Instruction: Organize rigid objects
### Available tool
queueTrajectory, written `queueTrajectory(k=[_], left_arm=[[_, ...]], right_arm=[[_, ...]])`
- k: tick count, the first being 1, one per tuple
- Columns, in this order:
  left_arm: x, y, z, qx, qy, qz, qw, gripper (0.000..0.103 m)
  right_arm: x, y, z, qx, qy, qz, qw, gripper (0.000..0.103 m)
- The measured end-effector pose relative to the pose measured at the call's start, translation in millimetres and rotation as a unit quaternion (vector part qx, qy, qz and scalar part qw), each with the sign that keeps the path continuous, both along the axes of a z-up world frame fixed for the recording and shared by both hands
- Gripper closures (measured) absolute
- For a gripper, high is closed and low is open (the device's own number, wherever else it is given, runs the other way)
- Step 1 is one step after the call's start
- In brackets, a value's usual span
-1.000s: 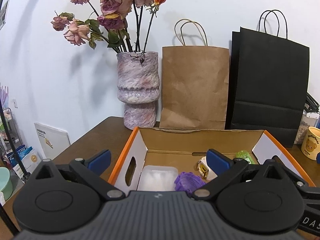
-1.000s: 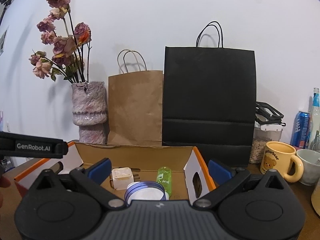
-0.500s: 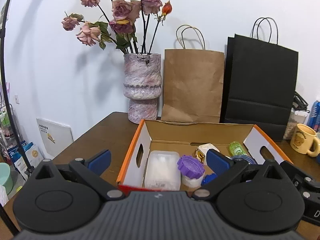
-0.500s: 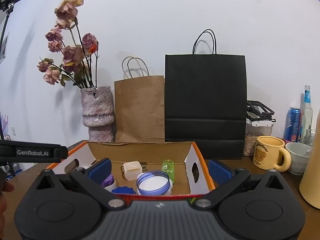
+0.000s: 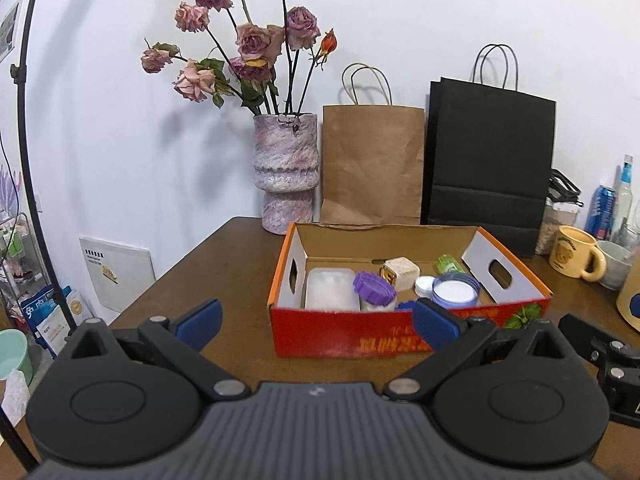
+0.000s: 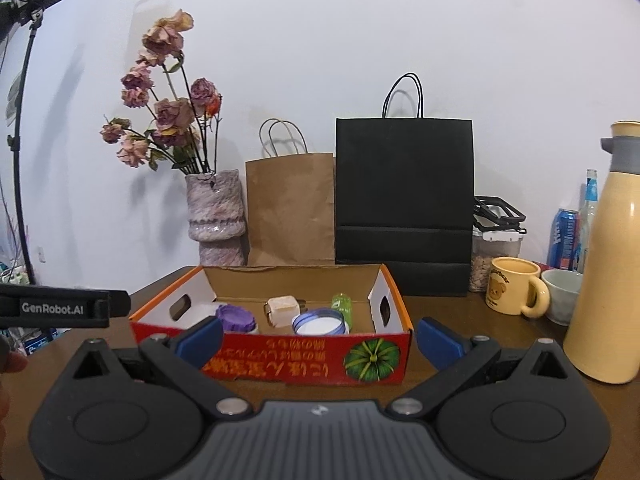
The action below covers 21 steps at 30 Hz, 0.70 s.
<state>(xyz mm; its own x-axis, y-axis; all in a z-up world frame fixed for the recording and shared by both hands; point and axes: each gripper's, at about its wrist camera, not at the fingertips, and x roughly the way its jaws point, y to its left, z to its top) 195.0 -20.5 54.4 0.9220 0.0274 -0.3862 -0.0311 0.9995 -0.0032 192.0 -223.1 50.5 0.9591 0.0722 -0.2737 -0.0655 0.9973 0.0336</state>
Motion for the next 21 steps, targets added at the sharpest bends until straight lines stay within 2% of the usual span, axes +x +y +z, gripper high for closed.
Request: queueTrajectory(k=[12, 21], left_arm=[[-75.2, 7.6, -4.9, 0.002, 0.003, -0.019, 0.9998, 0.0], [-114.1, 11.4, -18.0, 0.005, 0.01, -0.03, 0.9995, 0.0]], right_arm=[[-75.3, 8.1, 2.1, -0.013, 0.004, 0.005, 1.0, 0.0], [-116.0, 13.8, -8.3, -0.014, 0.015, 0.008, 1.0, 0.0]])
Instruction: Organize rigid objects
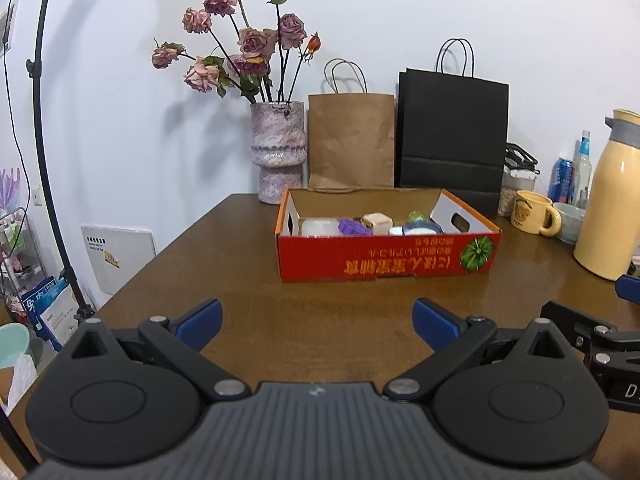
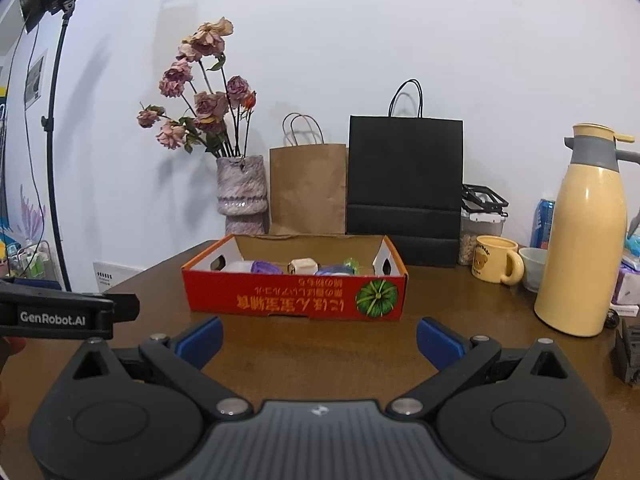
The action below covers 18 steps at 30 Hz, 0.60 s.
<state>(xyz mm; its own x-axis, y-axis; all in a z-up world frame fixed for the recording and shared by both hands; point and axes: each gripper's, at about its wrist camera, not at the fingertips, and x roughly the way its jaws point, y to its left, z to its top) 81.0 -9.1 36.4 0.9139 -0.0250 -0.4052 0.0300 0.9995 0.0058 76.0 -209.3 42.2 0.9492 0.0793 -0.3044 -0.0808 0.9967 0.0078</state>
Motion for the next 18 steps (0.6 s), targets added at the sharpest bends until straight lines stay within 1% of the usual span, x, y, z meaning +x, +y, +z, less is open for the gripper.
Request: queueTrajectory(k=[8, 18], left_arm=[[-16.8, 6.5, -8.9, -0.003, 0.008, 0.002, 1.0, 0.0], [-24.6, 8.2, -6.2, -0.004, 0.002, 0.001, 1.0, 0.0]], right_arm=[[-20.0, 4.3, -3.6, -0.001, 0.003, 0.002, 1.0, 0.0], [-26.7, 8.9, -0.6, -0.003, -0.001, 0.006, 1.0, 0.0]])
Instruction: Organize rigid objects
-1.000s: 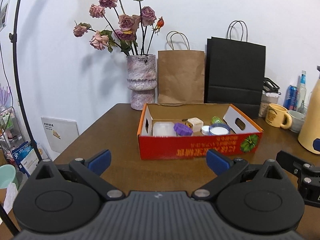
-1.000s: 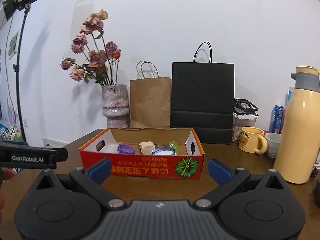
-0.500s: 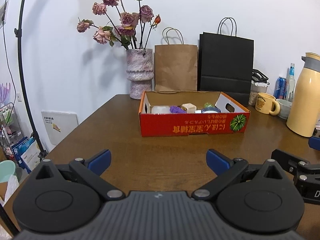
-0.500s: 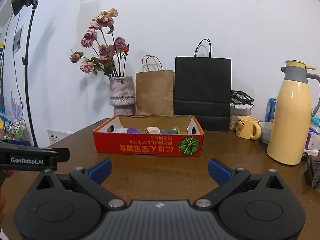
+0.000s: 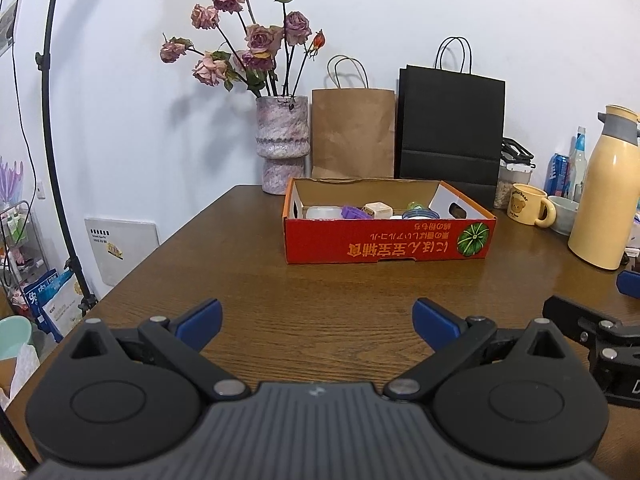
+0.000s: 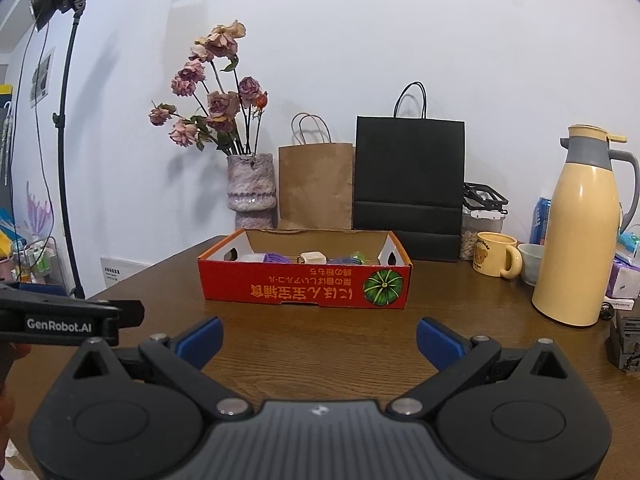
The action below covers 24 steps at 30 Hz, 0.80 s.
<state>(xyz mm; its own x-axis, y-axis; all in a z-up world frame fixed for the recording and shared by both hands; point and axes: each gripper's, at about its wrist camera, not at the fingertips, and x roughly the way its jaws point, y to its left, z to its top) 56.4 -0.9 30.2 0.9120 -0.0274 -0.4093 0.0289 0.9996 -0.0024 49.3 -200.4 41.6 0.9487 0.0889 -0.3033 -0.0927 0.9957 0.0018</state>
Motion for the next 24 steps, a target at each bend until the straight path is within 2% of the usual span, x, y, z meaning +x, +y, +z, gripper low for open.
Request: queueTrajectory(k=[24], left_arm=[[-2.0, -4.0, 3.0, 0.006, -0.003, -0.002, 1.0, 0.0]], right_arm=[[-1.4, 0.1, 1.8, 0.002, -0.002, -0.001, 1.0, 0.0]])
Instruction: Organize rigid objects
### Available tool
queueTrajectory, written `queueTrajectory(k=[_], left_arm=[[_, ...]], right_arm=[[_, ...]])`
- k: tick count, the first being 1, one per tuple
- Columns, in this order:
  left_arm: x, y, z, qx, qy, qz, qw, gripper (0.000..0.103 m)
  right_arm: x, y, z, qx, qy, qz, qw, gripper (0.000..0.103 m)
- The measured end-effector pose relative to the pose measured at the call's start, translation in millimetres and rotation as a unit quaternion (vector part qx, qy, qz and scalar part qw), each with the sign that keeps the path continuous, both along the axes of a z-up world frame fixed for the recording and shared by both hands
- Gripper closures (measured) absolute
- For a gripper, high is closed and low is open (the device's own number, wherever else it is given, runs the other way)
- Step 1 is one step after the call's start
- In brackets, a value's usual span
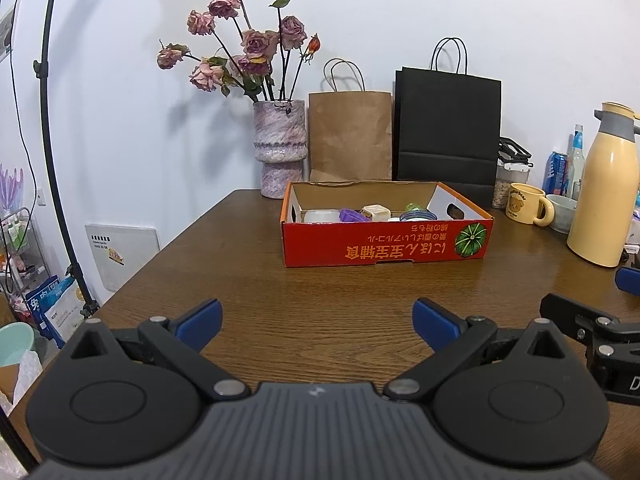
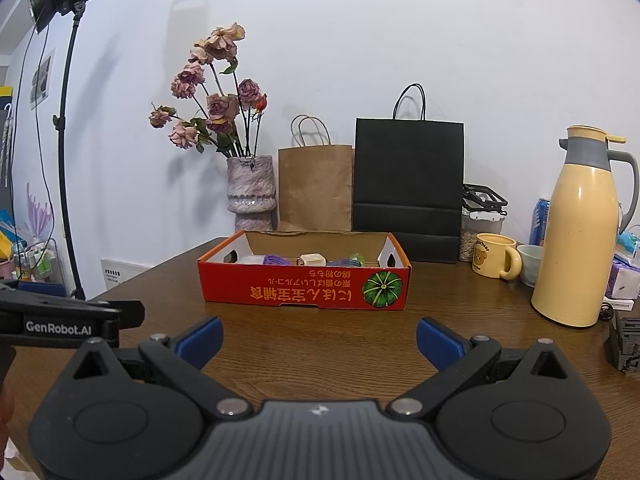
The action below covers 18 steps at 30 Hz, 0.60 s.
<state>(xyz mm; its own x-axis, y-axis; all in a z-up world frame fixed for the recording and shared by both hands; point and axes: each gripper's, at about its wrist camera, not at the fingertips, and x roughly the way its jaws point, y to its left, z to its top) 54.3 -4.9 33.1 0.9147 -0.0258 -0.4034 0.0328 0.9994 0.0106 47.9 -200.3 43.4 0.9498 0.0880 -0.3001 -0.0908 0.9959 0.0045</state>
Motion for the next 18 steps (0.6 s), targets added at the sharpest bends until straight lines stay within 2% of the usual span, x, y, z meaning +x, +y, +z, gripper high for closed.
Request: queueTrajectory(k=[18], left_arm=[[3.4, 1.4, -1.9, -0.003, 0.005, 0.0, 1.0, 0.0]], right_arm=[[0.3, 0.7, -0.7, 0.0, 0.001, 0.001, 1.0, 0.0]])
